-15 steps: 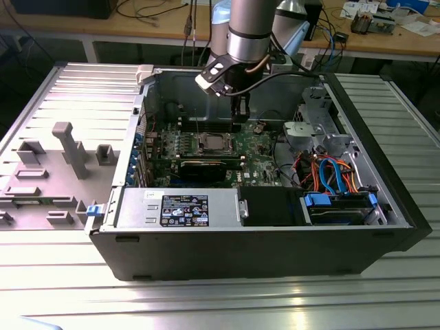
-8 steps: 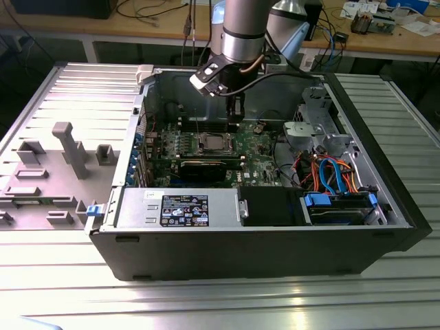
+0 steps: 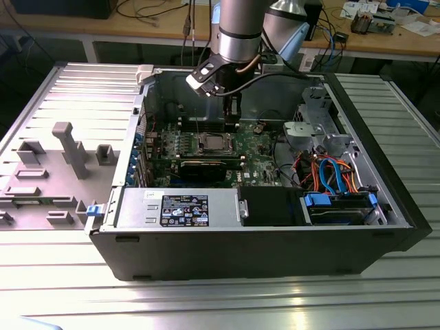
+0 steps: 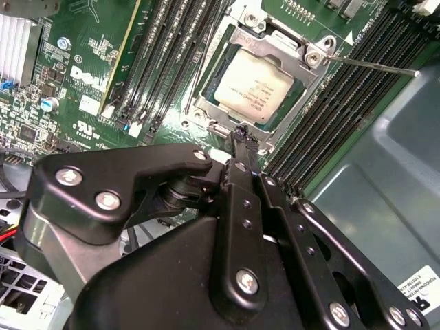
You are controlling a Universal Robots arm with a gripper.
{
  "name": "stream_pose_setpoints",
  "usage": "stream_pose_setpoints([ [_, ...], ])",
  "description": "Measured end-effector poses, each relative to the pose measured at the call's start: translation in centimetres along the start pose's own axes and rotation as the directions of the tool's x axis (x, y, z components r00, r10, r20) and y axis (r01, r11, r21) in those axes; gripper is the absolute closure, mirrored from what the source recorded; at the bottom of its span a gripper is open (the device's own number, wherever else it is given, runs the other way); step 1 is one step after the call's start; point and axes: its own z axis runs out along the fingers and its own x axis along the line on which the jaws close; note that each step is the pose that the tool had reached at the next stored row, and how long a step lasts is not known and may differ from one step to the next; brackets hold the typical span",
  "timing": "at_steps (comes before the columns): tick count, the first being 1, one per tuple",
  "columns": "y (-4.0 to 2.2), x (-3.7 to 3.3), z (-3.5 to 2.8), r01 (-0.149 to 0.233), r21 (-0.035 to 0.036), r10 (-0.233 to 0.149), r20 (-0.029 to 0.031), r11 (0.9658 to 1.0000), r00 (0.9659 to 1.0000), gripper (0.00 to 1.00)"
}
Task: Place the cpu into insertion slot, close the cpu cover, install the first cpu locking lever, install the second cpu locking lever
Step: 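Close the cpu cover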
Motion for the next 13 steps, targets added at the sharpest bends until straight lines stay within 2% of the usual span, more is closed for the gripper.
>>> stream_pose_setpoints([
  [6, -0.26, 0.00, 0.00, 0.000, 0.0000, 0.000, 0.0000, 1.0000, 1.0000, 0.89],
  [8, -0.98, -0.01, 0.01, 0.000, 0.0000, 0.000, 0.0000, 1.0000, 1.0000, 0.89],
  [10, -2.03, -0.02, 0.04, 0.002, -0.0001, -0.002, 0.0000, 1.0000, 1.0000, 0.89],
  [12, -2.22, -0.02, 0.07, 0.038, -0.0014, -0.038, -0.0004, 0.9993, 0.9993, 0.89],
  [13, -2.27, -0.03, 0.09, 0.040, -0.0014, -0.040, -0.0021, 0.9992, 0.9992, 0.89],
])
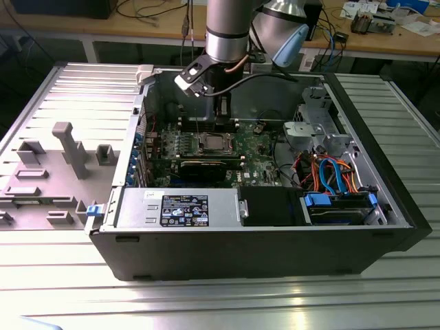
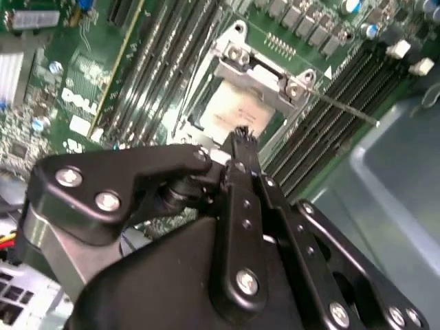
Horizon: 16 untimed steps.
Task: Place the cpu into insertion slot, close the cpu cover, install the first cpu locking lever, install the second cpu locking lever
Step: 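Close the cpu cover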
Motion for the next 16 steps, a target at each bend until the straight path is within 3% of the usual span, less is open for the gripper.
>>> stream_pose_setpoints([
  [9, -0.92, 0.05, 0.29, 0.000, -0.0002, 0.000, -0.0034, 1.0000, 1.0000, 0.89],
  [16, -1.15, 0.07, 0.76, 0.001, -0.0002, -0.001, -0.0034, 1.0000, 1.0000, 0.89],
])
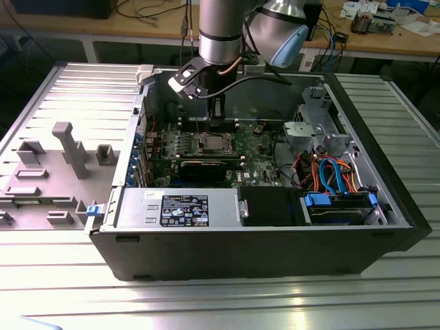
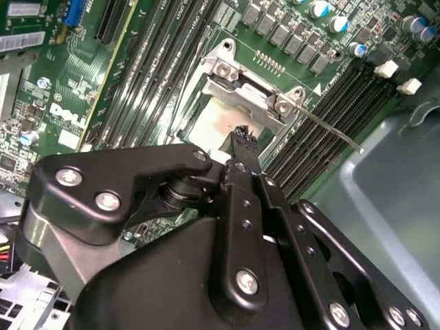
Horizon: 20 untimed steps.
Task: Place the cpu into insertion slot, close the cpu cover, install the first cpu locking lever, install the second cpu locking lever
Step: 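Close the cpu cover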
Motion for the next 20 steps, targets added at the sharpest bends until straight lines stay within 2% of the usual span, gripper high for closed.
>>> stream_pose_setpoints([
  [9, -0.94, 0.07, 1.29, 0.001, 0.0000, -0.001, 0.0000, 1.0000, 1.0000, 0.89],
  [15, -1.91, 0.12, 2.23, 0.001, 0.0000, -0.001, 0.0000, 1.0000, 1.0000, 0.89],
  [20, -2.13, 0.14, 2.84, 0.001, 0.0000, -0.001, 0.0001, 1.0000, 1.0000, 0.89],
])
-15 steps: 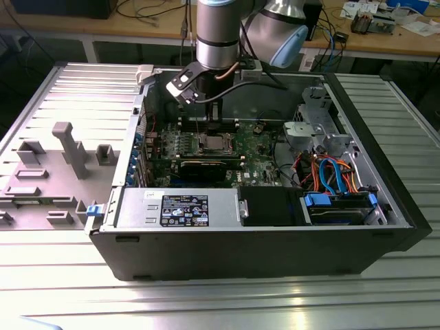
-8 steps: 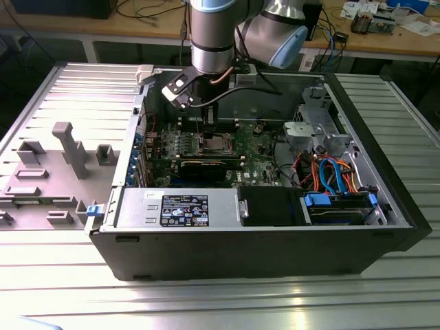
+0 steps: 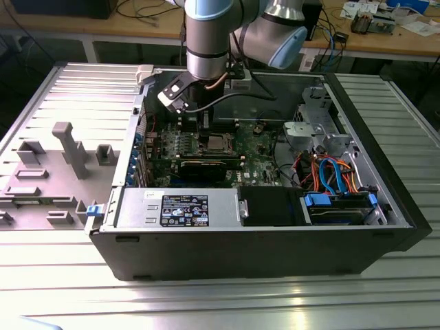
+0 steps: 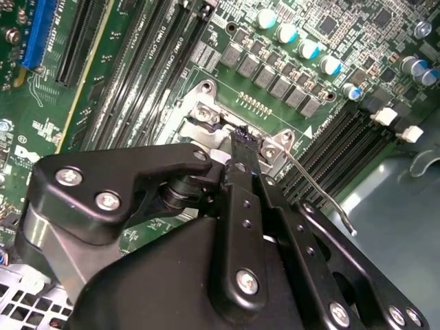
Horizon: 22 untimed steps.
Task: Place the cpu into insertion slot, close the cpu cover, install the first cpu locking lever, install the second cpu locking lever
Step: 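Close the cpu cover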
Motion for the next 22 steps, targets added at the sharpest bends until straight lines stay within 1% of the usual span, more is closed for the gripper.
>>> stream_pose_setpoints([
  [4, -0.04, 0.01, 0.25, 0.000, 0.0001, 0.000, 0.0000, 1.0000, 1.0000, 0.89],
  [9, -0.05, 0.01, 0.40, 0.000, 0.0003, 0.000, 0.0000, 1.0000, 1.0000, 0.89],
  [11, -0.04, 0.02, 0.27, 0.000, 0.0003, 0.000, -0.0008, 1.0000, 1.0000, 0.89],
  [13, -0.05, 0.00, -0.18, 0.000, 0.0010, 0.000, -0.0006, 1.0000, 1.0000, 0.89],
  [15, -0.03, 0.00, -0.28, 0.000, 0.0010, 0.000, -0.0007, 1.0000, 1.0000, 0.89],
  [17, 0.42, -0.02, -0.29, 0.000, 0.0012, 0.000, -0.0004, 1.0000, 1.0000, 0.89],
  [20, 1.43, -0.05, -0.28, 0.000, 0.0013, 0.000, -0.0005, 1.0000, 1.0000, 0.89],
  [22, 2.61, -0.09, -0.28, 0.000, 0.0013, 0.000, -0.0005, 1.0000, 1.0000, 0.89],
])
